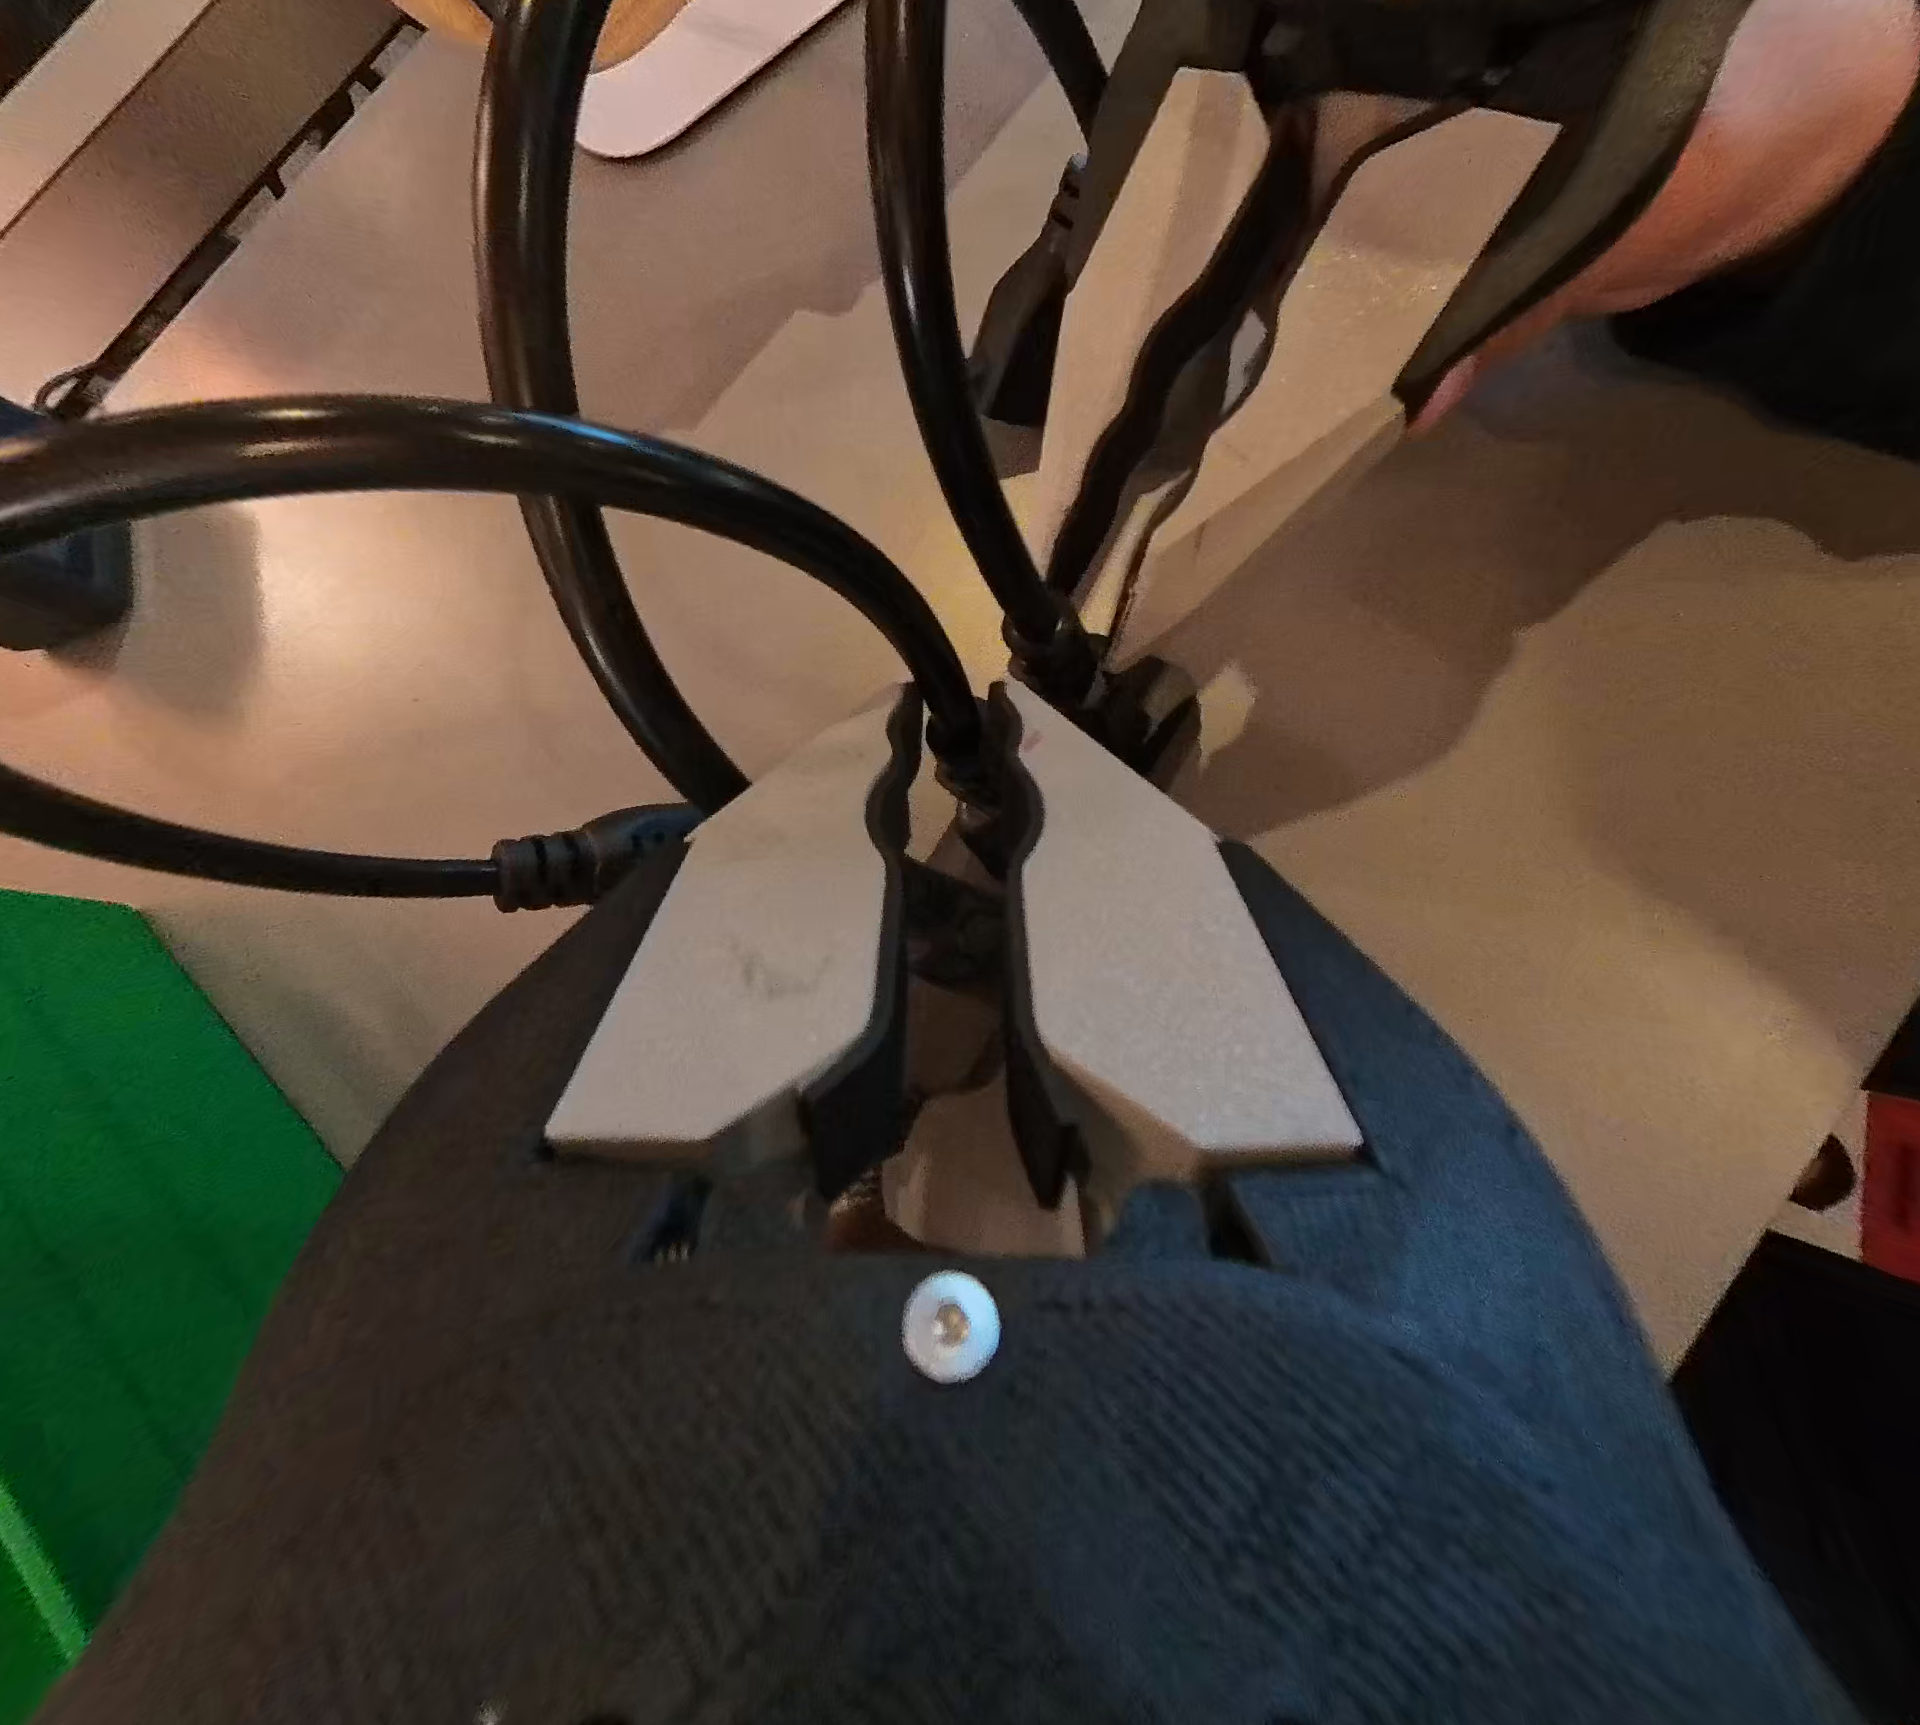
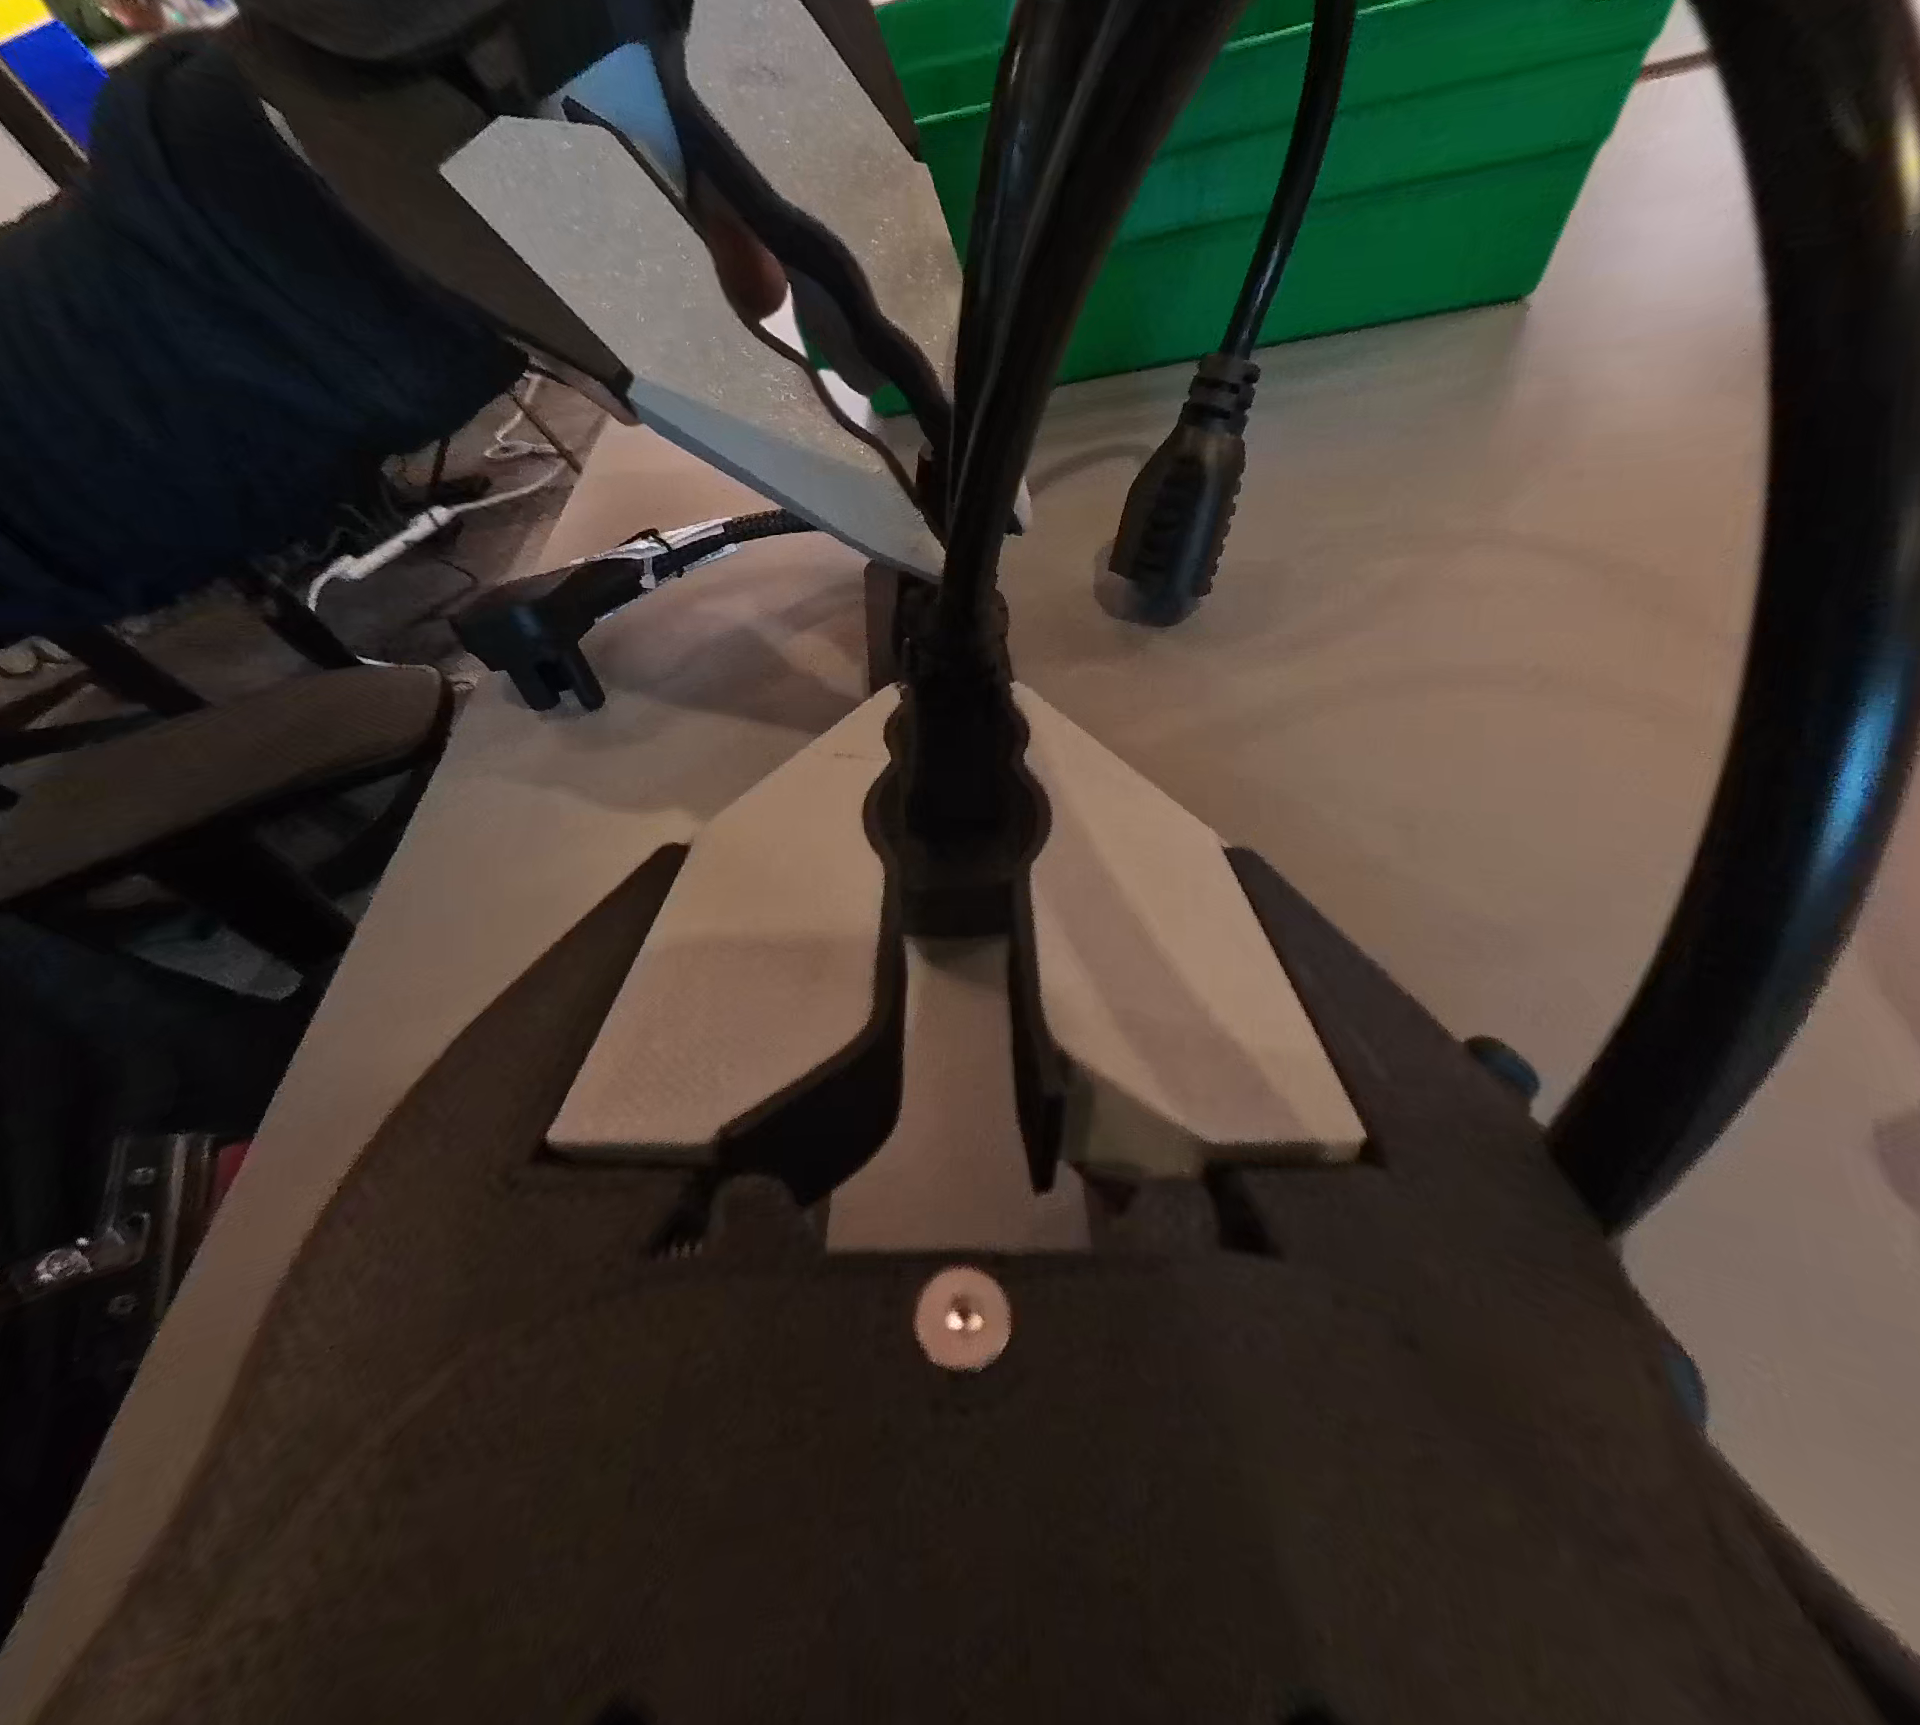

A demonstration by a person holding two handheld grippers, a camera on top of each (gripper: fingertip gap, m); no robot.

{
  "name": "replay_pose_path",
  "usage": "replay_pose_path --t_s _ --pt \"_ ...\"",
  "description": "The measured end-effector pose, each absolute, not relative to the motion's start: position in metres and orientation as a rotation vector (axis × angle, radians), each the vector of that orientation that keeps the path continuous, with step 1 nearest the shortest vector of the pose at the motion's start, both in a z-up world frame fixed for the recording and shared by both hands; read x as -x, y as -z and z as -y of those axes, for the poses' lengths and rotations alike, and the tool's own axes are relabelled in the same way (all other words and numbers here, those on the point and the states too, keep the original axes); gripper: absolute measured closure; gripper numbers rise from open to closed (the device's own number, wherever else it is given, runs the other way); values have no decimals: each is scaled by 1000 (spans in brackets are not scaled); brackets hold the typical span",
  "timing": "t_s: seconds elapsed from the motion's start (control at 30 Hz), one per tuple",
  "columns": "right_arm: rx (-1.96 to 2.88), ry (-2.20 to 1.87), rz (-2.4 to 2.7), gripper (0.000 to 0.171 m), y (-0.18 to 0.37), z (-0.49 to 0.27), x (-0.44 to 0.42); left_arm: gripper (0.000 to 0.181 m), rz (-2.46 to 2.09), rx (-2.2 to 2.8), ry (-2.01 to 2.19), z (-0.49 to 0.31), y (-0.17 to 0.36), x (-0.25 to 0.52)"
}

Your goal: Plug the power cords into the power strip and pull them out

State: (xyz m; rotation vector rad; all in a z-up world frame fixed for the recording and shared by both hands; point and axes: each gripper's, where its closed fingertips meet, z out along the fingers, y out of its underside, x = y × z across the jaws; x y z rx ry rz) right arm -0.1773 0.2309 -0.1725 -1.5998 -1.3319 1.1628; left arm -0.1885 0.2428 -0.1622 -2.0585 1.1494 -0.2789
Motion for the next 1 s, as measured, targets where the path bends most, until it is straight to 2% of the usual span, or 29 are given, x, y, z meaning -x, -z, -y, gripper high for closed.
replay_pose_path --t_s 0.27,0.47,0.7,1.0 --pt "1582 -1038 1375 160 175 -221 193 173 -1236 2094 258 -229 165 188" --pt "1636 -1208 1199 163 169 -221 204 172 -1257 2089 120 -233 167 195" --pt "1635 -1328 1160 163 164 -220 207 171 -1186 2066 167 -239 170 199" --pt "1650 -1323 1089 163 161 -231 206 171 -1143 2027 149 -248 168 199"
